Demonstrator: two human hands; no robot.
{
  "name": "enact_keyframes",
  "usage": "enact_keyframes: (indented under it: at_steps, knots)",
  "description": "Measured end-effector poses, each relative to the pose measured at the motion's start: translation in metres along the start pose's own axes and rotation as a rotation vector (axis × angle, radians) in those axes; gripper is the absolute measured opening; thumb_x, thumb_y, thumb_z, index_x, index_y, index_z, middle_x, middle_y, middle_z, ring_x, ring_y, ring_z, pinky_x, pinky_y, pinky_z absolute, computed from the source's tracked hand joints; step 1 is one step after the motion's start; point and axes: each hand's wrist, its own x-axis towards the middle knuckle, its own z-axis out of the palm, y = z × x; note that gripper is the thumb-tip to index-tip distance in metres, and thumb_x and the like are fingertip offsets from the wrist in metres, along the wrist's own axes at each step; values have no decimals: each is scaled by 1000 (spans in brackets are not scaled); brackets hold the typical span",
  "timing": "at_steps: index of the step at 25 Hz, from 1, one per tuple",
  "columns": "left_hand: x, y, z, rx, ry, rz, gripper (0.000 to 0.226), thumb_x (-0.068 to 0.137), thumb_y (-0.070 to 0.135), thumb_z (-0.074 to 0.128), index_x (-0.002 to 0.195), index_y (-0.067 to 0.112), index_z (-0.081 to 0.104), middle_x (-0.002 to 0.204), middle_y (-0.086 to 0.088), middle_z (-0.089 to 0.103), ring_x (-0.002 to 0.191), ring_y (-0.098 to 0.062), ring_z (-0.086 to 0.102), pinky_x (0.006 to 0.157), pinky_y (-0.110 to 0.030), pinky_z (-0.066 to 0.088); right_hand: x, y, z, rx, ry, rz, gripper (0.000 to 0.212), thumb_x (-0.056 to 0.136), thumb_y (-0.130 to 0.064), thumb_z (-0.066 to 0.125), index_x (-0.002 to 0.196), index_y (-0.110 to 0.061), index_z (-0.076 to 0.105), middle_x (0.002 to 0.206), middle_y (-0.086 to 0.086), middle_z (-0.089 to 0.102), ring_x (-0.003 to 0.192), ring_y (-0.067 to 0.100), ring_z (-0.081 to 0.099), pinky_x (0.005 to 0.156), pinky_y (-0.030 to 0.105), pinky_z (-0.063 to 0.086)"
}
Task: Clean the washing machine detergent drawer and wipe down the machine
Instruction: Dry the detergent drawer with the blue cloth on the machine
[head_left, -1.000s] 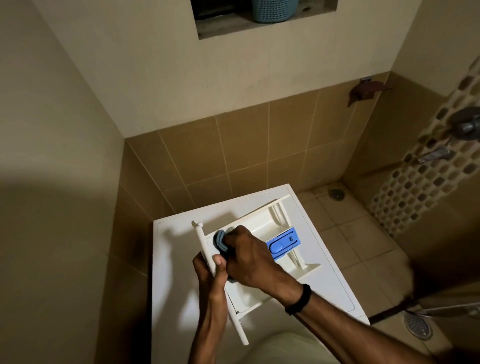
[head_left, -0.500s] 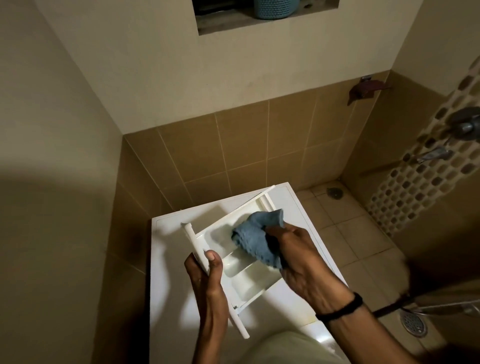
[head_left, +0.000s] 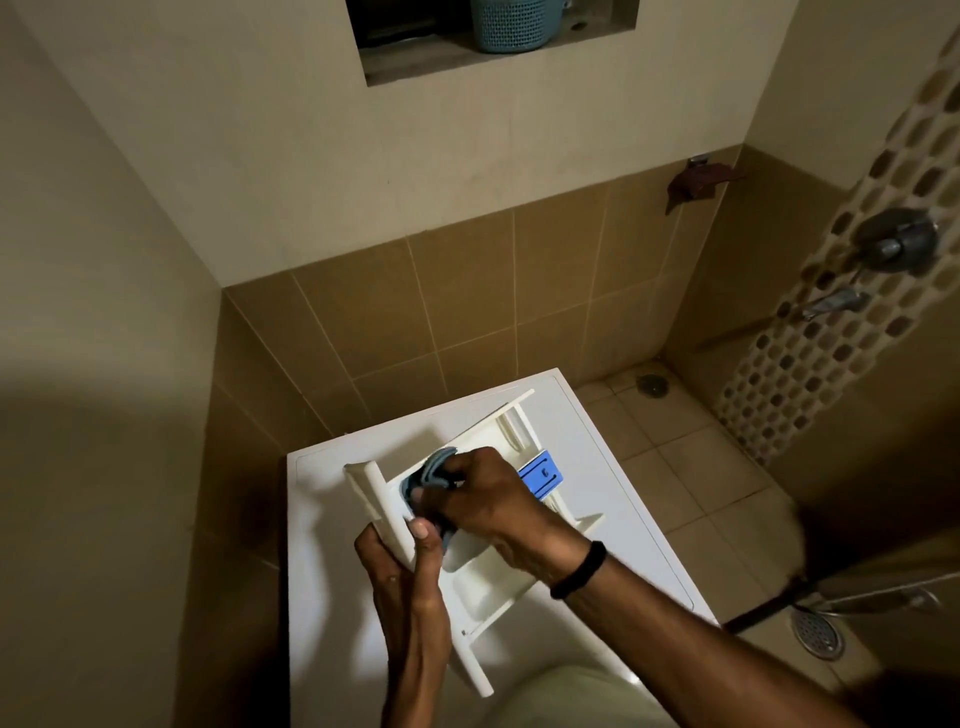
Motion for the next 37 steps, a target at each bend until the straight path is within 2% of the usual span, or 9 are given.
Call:
enact_keyframes:
  at_steps: [5, 7, 12, 16, 20, 23, 26, 32, 37]
  knots:
    - [-7, 2, 0, 22, 52, 15, 80, 73, 72, 59, 133, 22, 48, 111, 0, 64, 92, -9, 63, 83, -45, 53, 39, 13, -15, 560, 561, 203, 21, 81, -20, 68, 66, -6, 73, 68, 17, 73, 60, 34, 71, 63, 51, 62]
    - [-6, 3, 1, 49, 33, 36, 77, 73, 72, 60, 132, 25, 46, 108, 4, 66, 91, -10, 64, 84, -48, 54, 47, 15, -19, 680, 648, 231, 22, 86, -14, 65, 66, -6, 71, 70, 19, 72, 64, 36, 72, 62, 46, 62]
    - [-5, 3, 4, 87, -61, 50, 81, 67, 74, 62, 131, 30, 42, 103, 8, 68, 87, -10, 67, 76, -42, 55, 37, 11, -1, 350, 502, 124, 10, 85, -13, 58, 84, -9, 66, 71, 9, 69, 61, 25, 64, 53, 34, 51]
    - [4, 4, 3, 42, -115, 27, 84, 66, 75, 59, 133, 28, 40, 104, 1, 66, 78, -4, 67, 66, -27, 53, 20, -2, -12, 86, 170, 18, 13, 83, -7, 59, 71, -6, 66, 57, 2, 58, 49, 12, 52, 45, 21, 41]
    - [6, 8, 4, 71, -164, 76, 87, 67, 72, 56, 134, 19, 40, 104, 4, 62, 80, 4, 63, 59, -10, 47, 0, -13, -10, -312, 64, -206, 13, 82, -13, 61, 83, -11, 74, 76, 4, 70, 66, 11, 58, 58, 25, 48]
    - [7, 6, 0, 40, -142, 39, 85, 68, 73, 54, 131, 16, 44, 109, -2, 60, 85, 1, 61, 69, -21, 48, -2, -21, -26, -406, -78, -353, 9, 77, -9, 62, 71, -13, 67, 71, 5, 60, 67, 12, 53, 64, 34, 53]
    - [12, 2, -3, -49, -93, -51, 82, 66, 76, 58, 123, 17, 56, 110, -7, 64, 99, -19, 65, 78, -34, 51, -16, -16, -42, -123, -274, -212, 22, 73, 0, 61, 78, -15, 76, 70, -2, 67, 66, 4, 59, 60, 22, 48]
    - [24, -1, -12, -272, -68, -323, 77, 61, 87, 75, 118, 37, 69, 128, -7, 69, 122, -35, 64, 108, -66, 46, -36, 14, -90, 658, 99, -78, 32, 81, 9, 47, 89, -2, 76, 80, 17, 71, 64, 22, 67, 54, 24, 52]
    - [20, 4, -9, -350, -93, -401, 91, 58, 87, 77, 128, 30, 66, 129, -9, 71, 119, -37, 68, 104, -67, 48, -33, 36, -103, 651, 409, -7, 16, 90, -12, 57, 86, -8, 72, 76, 19, 65, 57, 26, 56, 42, 27, 37]
